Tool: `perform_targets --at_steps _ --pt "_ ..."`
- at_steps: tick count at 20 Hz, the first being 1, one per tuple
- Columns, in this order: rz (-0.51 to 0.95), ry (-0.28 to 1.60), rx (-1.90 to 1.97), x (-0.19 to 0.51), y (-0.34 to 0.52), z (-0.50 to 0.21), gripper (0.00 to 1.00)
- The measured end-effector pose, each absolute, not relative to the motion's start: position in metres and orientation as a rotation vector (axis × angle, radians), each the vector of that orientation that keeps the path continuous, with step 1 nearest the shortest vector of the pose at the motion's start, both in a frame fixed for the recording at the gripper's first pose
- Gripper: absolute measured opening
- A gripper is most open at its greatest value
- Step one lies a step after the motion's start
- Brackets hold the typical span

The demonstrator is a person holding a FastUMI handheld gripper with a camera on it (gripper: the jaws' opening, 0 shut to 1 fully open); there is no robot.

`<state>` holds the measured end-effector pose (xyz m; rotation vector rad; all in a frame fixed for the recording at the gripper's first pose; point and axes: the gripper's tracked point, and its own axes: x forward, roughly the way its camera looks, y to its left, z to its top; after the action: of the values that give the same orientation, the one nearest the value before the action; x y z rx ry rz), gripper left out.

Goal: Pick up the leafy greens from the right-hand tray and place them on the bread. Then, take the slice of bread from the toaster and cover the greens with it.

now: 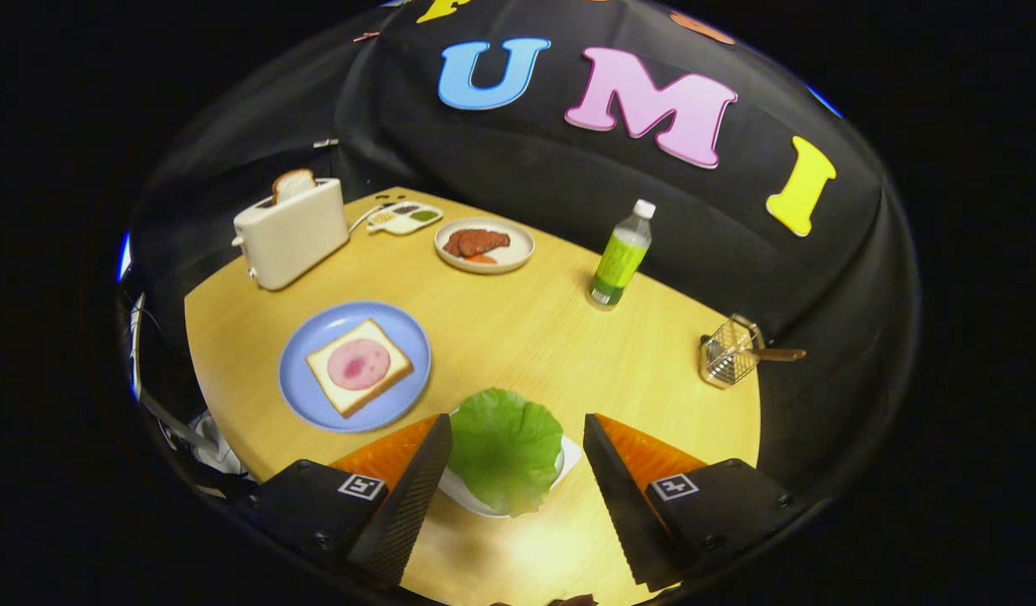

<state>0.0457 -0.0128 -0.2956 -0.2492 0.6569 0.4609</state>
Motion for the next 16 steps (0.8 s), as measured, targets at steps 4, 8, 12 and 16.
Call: perform_targets --at_steps 4,8,12,16 --pt "0.514 0.767 -0.243 0.046 -0.008 -0.348 0.98" --pt "0.532 0.84 -0.241 0.057 -0.008 -0.382 0.98" --pt "0.548 0.901 -0.217 0.066 -0.003 -0.406 0.97" --pt "0.535 0.919 -0.157 0.077 -0.001 -0.408 0.89"
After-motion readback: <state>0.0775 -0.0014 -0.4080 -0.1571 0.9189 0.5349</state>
